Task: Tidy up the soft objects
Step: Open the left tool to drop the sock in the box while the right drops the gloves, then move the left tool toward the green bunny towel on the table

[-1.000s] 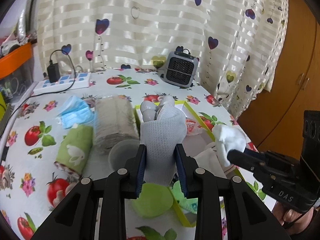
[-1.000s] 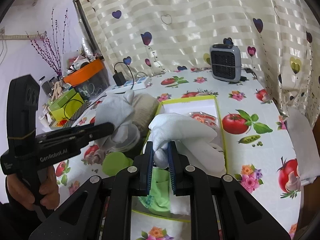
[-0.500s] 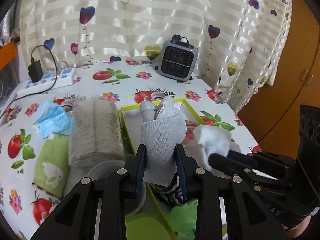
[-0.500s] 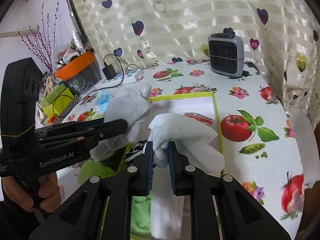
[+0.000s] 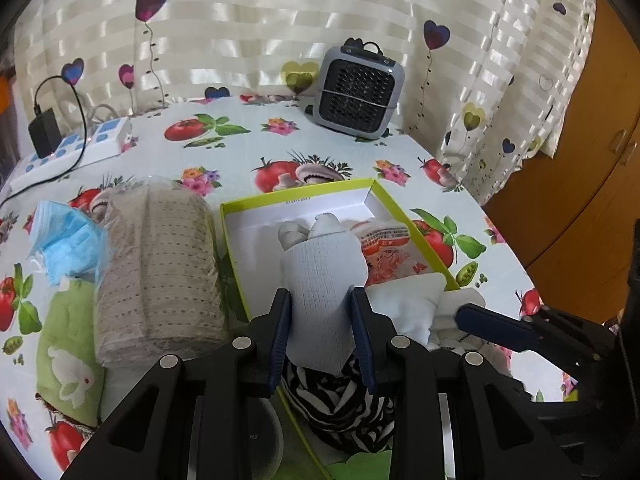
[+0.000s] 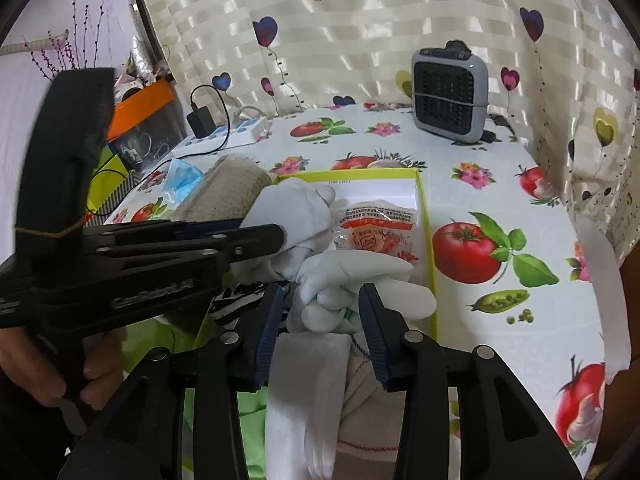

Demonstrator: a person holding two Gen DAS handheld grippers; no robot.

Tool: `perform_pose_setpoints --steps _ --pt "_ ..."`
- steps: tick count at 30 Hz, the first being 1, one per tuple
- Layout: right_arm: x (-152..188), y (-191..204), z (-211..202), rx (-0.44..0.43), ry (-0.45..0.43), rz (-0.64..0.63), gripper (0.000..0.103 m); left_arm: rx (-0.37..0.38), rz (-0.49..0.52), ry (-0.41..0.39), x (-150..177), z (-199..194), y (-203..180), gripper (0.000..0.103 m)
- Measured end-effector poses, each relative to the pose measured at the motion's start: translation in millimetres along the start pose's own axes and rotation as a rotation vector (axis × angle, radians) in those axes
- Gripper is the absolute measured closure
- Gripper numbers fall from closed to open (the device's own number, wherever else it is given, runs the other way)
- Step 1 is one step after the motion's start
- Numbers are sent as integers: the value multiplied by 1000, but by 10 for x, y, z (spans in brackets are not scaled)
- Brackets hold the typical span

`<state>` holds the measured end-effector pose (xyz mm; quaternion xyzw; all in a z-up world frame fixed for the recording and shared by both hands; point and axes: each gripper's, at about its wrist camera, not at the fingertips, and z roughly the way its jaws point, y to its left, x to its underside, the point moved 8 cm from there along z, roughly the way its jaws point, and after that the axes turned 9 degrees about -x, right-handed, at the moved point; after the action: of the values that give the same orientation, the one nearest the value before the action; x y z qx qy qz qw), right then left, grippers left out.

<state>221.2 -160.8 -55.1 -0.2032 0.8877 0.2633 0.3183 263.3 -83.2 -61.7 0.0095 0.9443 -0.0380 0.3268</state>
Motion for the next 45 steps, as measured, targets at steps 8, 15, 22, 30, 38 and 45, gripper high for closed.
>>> perform_pose_setpoints --steps 8,15,22,30,38,45 --pt "42 -28 -170 2 -36 35 62 29 8 -21 -7 -97 -51 66" --pt "85 -13 -307 3 -59 48 62 72 -1 -51 12 -249 -47 62" --pt "98 13 -354 -5 -70 51 62 66 -5 -66 45 -387 -36 61" --pt "134 77 -489 -12 -96 49 62 34 16 -109 173 -697 -55 61" --pt "199 289 -631 -32 -112 22 62 9 10 -138 350 -1030 -17 61" --pt "255 463 -726 -50 -119 -3 62 -22 -8 -155 494 -1230 98 61"
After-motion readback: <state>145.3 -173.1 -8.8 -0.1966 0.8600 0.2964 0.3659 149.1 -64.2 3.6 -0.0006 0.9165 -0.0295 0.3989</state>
